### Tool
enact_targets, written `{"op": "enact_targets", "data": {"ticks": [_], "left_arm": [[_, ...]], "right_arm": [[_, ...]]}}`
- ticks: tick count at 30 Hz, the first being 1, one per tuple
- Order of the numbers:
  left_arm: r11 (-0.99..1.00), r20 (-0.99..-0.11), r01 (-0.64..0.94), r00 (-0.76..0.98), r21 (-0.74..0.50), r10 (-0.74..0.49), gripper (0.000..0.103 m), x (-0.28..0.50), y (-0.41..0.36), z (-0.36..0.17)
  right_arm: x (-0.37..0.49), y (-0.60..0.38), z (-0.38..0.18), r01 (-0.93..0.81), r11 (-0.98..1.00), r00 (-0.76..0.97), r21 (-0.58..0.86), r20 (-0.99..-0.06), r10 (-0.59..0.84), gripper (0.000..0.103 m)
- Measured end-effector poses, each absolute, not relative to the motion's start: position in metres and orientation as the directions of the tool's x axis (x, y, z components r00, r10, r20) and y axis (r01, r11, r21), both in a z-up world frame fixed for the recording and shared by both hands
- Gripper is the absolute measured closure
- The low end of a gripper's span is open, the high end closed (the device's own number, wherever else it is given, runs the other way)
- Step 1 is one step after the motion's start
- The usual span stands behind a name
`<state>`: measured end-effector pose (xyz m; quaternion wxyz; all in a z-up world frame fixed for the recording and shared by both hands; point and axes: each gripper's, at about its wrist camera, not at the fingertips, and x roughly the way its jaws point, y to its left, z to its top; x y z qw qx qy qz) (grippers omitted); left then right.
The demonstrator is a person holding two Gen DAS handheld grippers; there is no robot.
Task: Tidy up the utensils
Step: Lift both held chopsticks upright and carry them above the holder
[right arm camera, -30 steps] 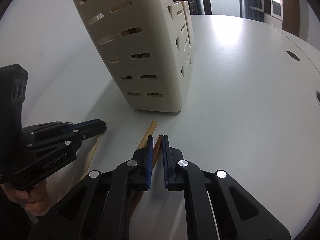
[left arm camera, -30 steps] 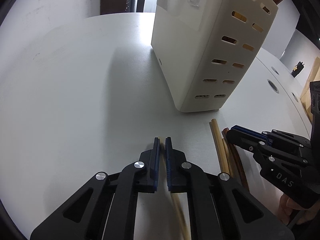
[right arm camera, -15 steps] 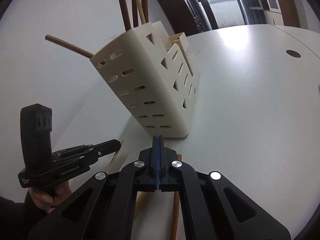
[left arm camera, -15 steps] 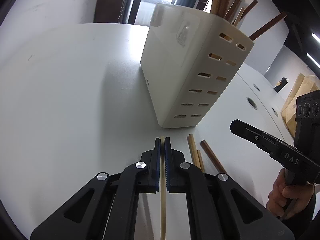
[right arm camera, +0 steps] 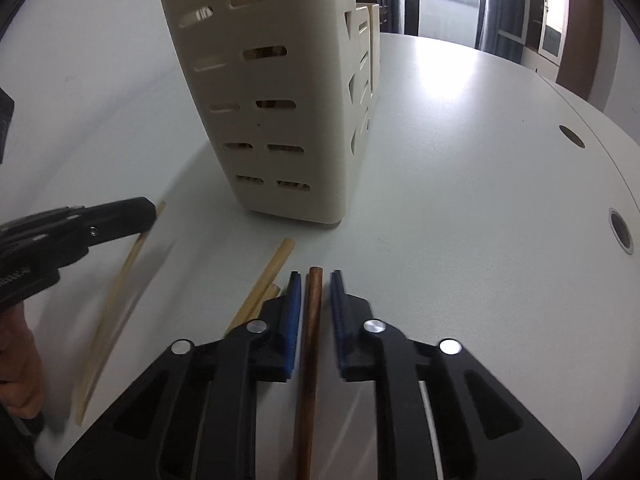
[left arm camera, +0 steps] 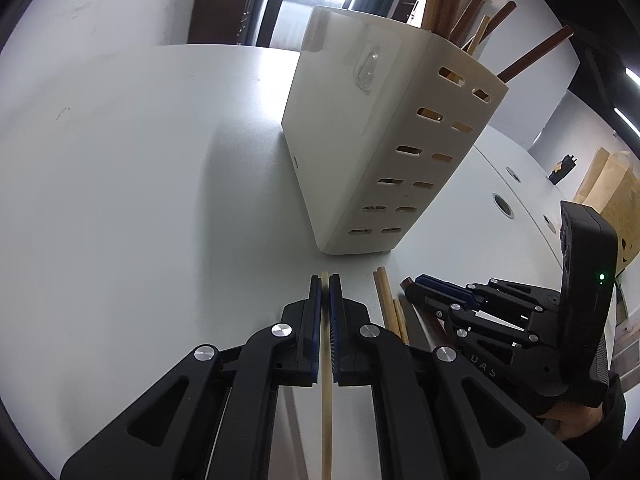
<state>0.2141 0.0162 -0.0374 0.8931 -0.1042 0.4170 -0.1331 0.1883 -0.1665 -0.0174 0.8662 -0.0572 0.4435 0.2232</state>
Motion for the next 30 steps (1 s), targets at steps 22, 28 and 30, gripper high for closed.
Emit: {"op": "enact_targets", "data": {"ticks": [22,28,30], "left_arm": [[0.958,-0.849,0.188,0.448,-0.217,-0.280,0.097,0.223,-0.014,-0.050],[0.973,-0.872,0.194,0.448,-0.122,-0.199,0.083,0.244,-0.033,-0.064],[0.975,-0.877,0.189,0.440,-0.118,-0.192,0.099,0.247,-0.034,-0.063]], "right_arm": [[0.125,-0.272,0.102,-0.515,0.741,0.709,0.432,-0.271,0.651,0.095],[0.122,-0.268,0.106,-0.529,0.725,0.703,0.441,-0.251,0.666,0.095],[0.120,-0.270,0.109,-0.533,0.722,0.707,0.441,-0.237,0.667,0.095]]}}
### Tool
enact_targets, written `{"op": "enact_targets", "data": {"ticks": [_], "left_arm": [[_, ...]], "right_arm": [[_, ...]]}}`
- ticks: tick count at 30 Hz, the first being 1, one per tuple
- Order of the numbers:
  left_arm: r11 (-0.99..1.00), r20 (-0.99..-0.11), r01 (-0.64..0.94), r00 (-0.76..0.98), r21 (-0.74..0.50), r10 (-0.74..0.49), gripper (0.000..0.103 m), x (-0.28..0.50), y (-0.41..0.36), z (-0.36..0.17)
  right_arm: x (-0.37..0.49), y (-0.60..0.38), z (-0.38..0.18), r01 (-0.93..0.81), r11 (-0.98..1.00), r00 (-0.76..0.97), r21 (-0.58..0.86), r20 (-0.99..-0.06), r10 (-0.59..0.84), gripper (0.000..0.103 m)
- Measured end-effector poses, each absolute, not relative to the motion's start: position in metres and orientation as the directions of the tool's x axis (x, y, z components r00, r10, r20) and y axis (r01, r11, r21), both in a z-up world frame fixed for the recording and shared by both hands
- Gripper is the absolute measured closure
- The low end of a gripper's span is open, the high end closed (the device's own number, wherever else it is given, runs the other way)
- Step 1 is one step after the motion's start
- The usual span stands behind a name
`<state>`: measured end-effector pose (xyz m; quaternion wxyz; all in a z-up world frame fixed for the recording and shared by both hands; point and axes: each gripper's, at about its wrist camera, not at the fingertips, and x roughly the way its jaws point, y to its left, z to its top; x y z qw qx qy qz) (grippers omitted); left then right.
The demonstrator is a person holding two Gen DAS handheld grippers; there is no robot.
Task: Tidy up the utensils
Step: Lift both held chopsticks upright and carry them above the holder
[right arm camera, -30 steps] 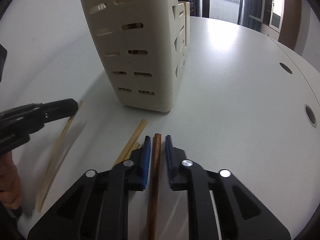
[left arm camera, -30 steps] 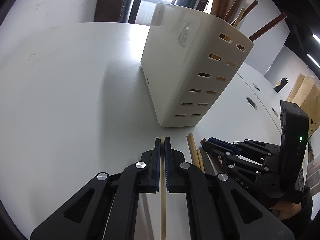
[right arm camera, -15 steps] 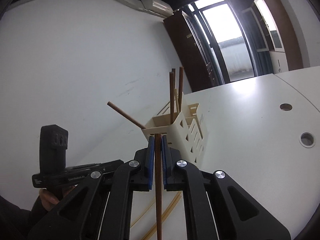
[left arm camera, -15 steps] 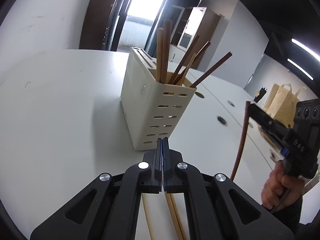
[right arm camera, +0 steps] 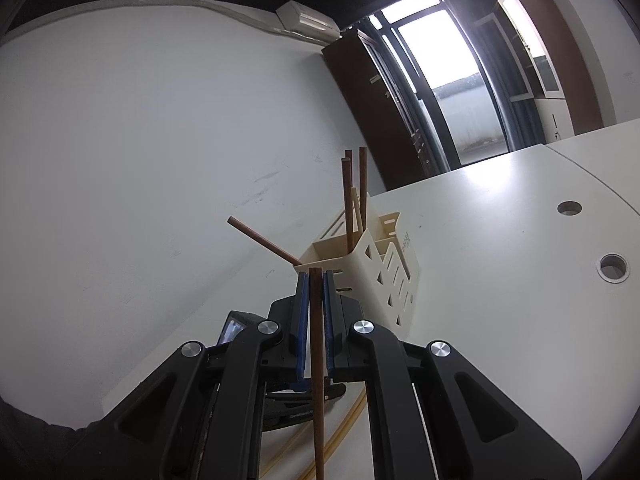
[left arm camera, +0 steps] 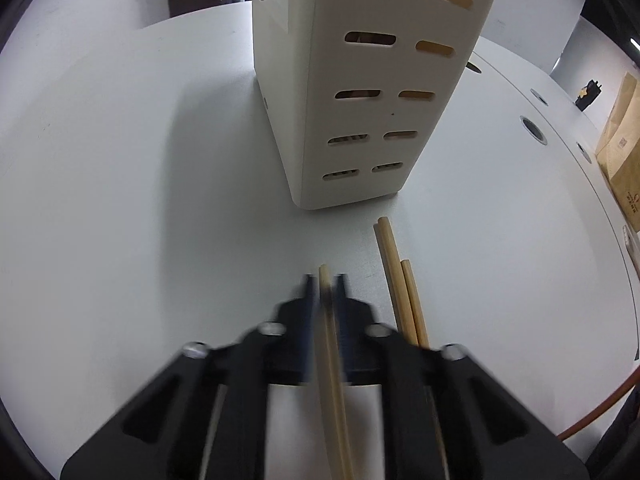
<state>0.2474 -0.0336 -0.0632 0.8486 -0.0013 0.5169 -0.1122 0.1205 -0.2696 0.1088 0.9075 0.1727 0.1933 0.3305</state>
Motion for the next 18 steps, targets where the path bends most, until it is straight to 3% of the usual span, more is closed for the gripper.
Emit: {"op": "enact_targets", "data": {"ticks": [8,18], "left_arm": [[0.960,-0.841,0.166,0.465,-0.226,-0.278,0.099,0.234,-0.006,-0.048],[0.937,-0.594,0.223,0.727,-0.271,-0.345,0.099,0.172,0.021,0.089]], "right_arm": [[0.119,-0.283,0.123,-0.547,0.711,0.722,0.442,-0.180,0.668,0.095],[0.124,-0.277,0.164,-0.599,0.706,0.735,0.378,-0.089,0.672,0.095]]}}
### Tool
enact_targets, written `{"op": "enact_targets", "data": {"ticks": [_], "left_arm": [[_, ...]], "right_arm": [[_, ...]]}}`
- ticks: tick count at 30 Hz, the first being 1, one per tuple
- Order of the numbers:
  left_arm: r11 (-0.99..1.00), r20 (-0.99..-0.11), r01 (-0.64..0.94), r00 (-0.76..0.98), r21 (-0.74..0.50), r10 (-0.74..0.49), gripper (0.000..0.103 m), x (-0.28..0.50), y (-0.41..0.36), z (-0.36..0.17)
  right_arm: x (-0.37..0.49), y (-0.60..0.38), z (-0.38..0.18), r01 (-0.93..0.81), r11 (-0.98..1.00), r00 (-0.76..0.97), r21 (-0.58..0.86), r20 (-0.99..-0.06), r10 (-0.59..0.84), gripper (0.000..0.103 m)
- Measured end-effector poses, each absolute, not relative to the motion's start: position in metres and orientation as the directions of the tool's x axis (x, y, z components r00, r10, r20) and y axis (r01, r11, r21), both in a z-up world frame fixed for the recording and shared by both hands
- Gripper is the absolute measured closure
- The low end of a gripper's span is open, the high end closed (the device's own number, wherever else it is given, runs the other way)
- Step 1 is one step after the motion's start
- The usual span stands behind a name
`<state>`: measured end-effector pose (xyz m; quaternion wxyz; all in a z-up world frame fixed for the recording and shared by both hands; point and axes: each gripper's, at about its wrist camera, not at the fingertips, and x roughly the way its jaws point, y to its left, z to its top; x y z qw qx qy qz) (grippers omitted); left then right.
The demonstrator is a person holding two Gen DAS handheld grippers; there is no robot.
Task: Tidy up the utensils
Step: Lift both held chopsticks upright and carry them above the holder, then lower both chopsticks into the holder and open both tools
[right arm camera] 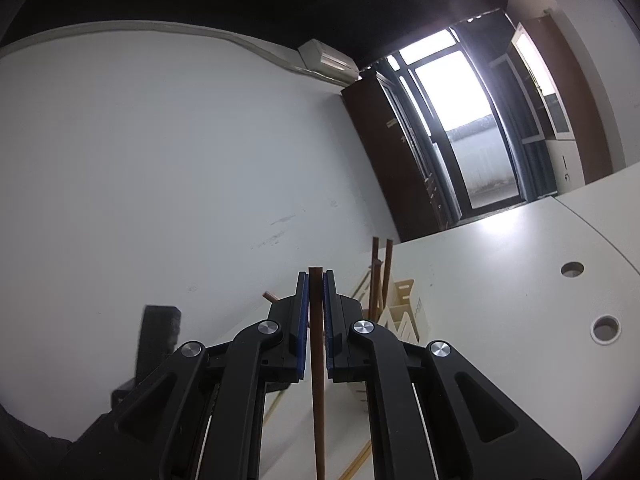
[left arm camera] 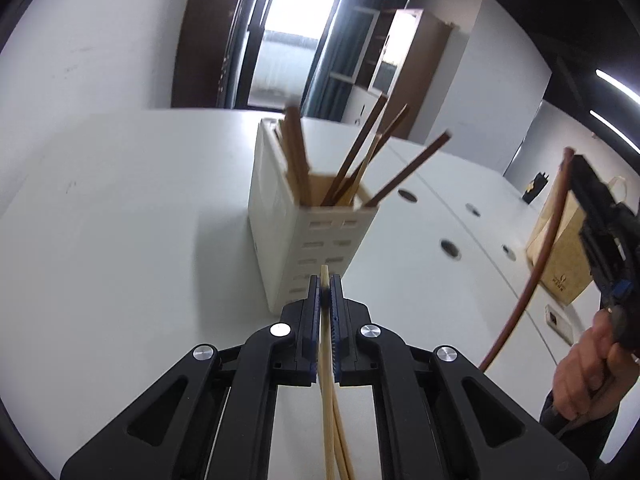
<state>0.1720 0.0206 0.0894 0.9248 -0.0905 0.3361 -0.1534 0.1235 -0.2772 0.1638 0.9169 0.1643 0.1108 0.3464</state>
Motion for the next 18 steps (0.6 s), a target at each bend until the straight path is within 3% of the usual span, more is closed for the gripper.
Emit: {"op": "enact_targets", "data": {"ticks": [10,18], "left_arm": [[0.935,-0.362,0.279,0.866,-0.219,-0.343,0.099,0.181,0.008,0.201],[0.947,-0.253,0.277,0.916,-0.163,-0.311,0.099,0.226,-0.032,0.228]], "right_arm": [[0.150,-0.254,0.221,-0.645,0.710,0.740,0.282,-0.002,0.673,0.095],[0.184,-0.249,0.240,-0.632,0.735,0.764,0.246,0.042,0.643,0.095]]}}
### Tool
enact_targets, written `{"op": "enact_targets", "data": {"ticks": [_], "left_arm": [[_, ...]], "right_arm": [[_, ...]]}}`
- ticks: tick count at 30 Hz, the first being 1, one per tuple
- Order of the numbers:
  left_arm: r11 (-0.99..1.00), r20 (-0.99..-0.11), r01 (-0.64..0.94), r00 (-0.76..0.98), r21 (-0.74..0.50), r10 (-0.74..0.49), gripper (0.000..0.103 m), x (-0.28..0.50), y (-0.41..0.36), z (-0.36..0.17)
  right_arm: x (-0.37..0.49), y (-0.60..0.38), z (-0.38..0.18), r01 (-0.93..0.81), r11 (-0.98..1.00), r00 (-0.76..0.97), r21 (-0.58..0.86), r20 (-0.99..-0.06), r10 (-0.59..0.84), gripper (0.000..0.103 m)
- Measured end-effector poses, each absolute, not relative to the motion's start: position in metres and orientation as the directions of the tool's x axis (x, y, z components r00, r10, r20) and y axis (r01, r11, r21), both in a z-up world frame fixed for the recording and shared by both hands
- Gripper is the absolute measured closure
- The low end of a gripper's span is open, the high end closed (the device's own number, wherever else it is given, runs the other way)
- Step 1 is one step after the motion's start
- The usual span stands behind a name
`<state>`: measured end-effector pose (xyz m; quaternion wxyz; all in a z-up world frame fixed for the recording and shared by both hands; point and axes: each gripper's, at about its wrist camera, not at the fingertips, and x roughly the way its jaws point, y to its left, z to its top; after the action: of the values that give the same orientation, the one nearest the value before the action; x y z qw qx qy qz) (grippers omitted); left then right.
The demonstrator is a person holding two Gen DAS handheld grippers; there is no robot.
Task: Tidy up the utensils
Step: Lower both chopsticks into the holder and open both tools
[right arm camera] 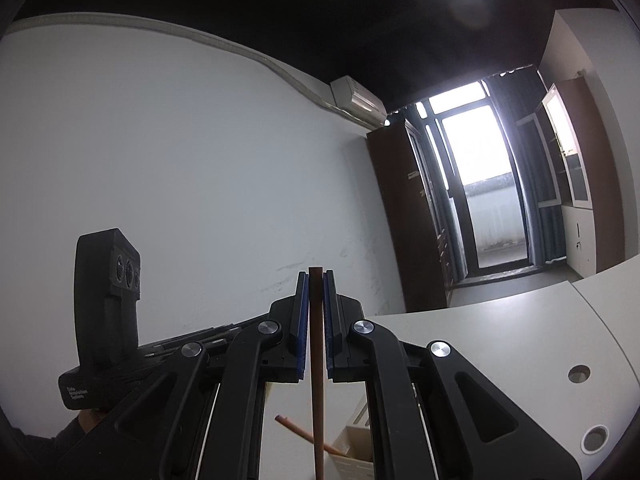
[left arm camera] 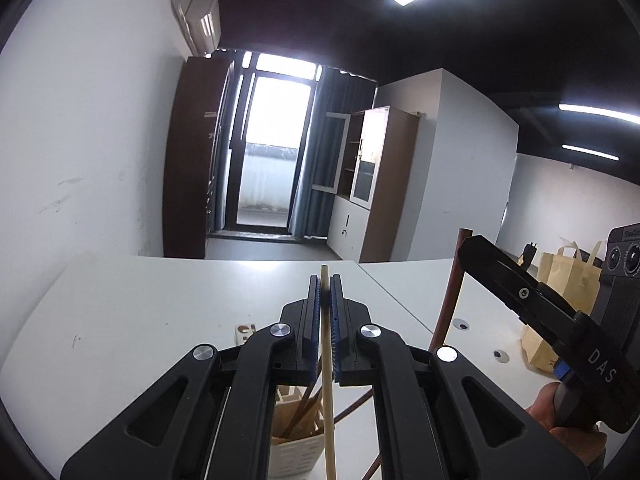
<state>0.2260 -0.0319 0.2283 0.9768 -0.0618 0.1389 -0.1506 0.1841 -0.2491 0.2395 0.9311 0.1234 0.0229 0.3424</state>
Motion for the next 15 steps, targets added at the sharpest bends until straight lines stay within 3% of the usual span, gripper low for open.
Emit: {"op": "enact_targets", "data": {"ticks": [4,9,15], "left_arm": [[0.951,-0.178,0.266,0.939,-0.160,-0.293,0.099,0.236,-0.031,0.233],[0.978,-0.045,0.150,0.986,-0.144,-0.158,0.099,0.240,-0.033,0.228],[0.977,0.021,0.154,0.988,-0.151,-0.152,0.099,0.248,-0.040,0.221]], "right_arm": [[0.195,-0.249,0.236,-0.614,0.757,0.786,0.224,0.090,0.611,0.095],[0.205,-0.256,0.226,-0.594,0.774,0.804,0.220,0.128,0.581,0.095],[0.209,-0.260,0.217,-0.544,0.818,0.837,0.186,0.189,0.514,0.095]]}}
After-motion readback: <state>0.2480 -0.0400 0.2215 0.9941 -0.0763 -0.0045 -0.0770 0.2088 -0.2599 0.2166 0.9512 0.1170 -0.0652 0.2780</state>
